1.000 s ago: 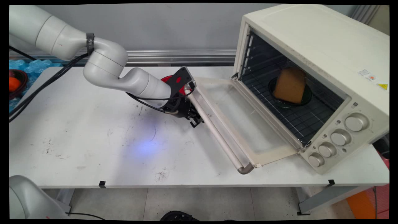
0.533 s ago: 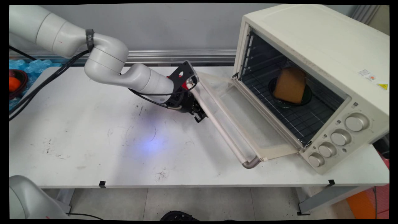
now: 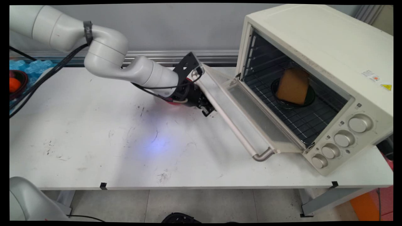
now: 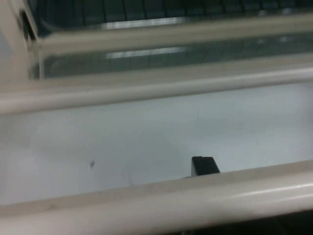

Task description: Close the oven

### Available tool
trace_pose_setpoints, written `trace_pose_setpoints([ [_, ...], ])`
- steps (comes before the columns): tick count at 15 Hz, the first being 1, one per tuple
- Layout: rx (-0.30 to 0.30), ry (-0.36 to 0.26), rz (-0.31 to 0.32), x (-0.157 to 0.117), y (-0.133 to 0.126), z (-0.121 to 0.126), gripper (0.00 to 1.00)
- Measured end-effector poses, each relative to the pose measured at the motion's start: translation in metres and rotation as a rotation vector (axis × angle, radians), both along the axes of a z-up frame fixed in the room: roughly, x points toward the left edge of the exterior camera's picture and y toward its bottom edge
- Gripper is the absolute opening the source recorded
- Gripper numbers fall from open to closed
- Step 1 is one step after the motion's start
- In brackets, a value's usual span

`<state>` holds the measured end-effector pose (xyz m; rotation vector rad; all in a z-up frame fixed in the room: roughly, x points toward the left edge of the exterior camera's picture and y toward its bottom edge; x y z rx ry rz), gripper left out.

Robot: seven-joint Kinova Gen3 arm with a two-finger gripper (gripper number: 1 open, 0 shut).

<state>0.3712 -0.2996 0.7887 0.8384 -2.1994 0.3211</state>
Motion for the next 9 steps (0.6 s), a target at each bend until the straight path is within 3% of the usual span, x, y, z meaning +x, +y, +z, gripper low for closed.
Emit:
trace_pose_setpoints([
  [9, -0.077, 0.091, 0.013, -0.02, -0.021, 0.047, 0.0],
])
